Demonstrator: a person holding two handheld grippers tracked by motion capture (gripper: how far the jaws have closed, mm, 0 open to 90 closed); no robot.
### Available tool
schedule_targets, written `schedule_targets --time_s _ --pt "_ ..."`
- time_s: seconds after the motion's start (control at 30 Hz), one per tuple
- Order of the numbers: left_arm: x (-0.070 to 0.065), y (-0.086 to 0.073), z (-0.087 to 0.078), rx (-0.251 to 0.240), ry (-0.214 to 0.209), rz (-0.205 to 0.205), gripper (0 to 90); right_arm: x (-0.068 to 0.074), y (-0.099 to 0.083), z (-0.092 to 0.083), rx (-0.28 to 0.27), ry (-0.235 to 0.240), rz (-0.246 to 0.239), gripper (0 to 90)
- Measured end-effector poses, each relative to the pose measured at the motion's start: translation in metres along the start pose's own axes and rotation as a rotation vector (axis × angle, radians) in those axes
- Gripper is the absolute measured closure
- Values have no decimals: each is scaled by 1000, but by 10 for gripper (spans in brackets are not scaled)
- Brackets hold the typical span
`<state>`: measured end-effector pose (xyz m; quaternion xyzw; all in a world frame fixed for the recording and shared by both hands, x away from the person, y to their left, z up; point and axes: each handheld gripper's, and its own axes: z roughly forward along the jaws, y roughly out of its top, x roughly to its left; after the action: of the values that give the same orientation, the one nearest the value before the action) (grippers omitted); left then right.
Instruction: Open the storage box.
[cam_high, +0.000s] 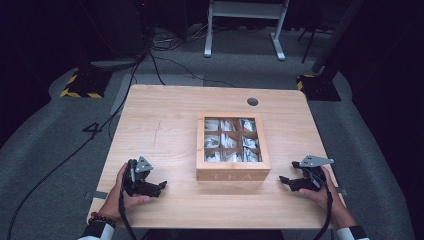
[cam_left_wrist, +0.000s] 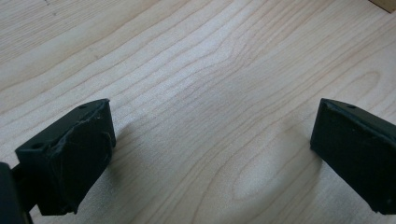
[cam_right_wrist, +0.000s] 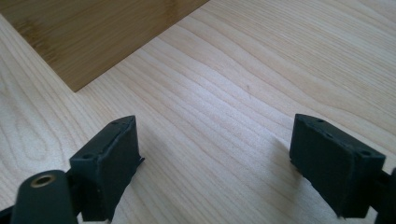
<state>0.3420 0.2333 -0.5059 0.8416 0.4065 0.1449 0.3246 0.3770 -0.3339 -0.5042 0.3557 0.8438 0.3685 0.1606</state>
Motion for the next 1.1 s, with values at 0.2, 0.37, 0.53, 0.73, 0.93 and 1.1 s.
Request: schedule_targets --time_s 0.2,0.37,0.53,0.73,0.93,1.1 --pt "2 0 -1 4 -14 17 3 0 0 0 2 -2 4 146" --pt "1 -3 -2 -3 -9 15 5 0 0 0 1 -5 15 151" --pt "2 -4 -4 3 -16 26 6 1 1 1 2 -14 22 149" --pt "2 -4 -4 4 -16 26 5 2 4 -1 25 -27 30 221" --pt "2 -3 -4 4 -15 30 5 11 18 -14 -45 -7 -13 248" --pt "2 -4 -4 2 -16 24 6 25 31 -23 -101 22 -57 288"
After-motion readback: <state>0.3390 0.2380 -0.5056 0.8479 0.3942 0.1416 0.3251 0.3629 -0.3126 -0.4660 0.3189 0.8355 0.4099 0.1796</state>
